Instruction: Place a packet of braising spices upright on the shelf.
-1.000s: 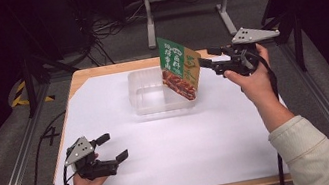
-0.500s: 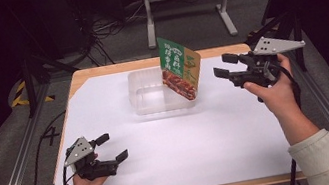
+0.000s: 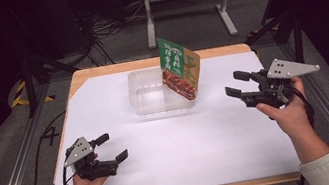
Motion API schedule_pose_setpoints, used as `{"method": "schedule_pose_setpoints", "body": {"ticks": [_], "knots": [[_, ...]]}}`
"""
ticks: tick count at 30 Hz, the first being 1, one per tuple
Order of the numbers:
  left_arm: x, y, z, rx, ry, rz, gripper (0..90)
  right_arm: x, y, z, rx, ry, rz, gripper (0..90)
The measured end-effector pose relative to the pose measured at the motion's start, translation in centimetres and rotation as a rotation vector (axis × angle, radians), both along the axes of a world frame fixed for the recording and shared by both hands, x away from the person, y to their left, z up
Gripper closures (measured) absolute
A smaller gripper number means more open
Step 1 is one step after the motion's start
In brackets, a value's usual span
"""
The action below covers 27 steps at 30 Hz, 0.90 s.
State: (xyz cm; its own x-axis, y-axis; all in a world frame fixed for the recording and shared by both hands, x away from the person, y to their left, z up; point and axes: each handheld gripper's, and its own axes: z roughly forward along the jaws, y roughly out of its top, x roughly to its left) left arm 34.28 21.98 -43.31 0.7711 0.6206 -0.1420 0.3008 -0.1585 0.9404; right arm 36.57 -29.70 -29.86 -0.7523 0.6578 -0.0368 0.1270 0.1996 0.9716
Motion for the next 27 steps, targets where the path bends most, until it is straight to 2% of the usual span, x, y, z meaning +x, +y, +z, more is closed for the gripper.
{"method": "schedule_pose_setpoints", "body": {"ticks": [3, 7, 13, 15, 19, 23, 27], "knots": [[0.0, 0.0, 0.0, -0.002, -0.001, -0.002, 6.3, -0.7, -0.2, -1.3, -0.013, -0.002, -0.002, 36.9], [0.0, 0.0, 0.0, -0.002, -0.001, -0.005, 6.2, -1.4, -0.6, -3.3, -0.001, 0.006, 0.008, 36.2], [-0.1, -0.1, 0.0, -0.003, -0.004, -0.002, 6.2, -1.6, -1.0, -6.1, 0.008, 0.024, -0.005, 34.9], [-0.1, -0.1, 0.0, -0.004, -0.001, -0.002, 6.2, -1.6, -1.2, -7.1, 0.024, 0.03, -0.013, 34.8], [0.0, 0.0, 0.0, -0.003, -0.006, -0.003, 6.1, -1.6, -1.6, -8.6, 0.032, 0.027, -0.035, 34.7], [0.0, 0.0, 0.0, -0.004, -0.003, -0.007, 6.1, -1.7, -1.8, -9.4, 0.026, 0.033, -0.046, 34.5], [-0.1, 0.0, 0.0, -0.005, -0.001, -0.007, 6.1, -1.8, -2.0, -10.6, 0.004, 0.061, -0.058, 34.5]]}}
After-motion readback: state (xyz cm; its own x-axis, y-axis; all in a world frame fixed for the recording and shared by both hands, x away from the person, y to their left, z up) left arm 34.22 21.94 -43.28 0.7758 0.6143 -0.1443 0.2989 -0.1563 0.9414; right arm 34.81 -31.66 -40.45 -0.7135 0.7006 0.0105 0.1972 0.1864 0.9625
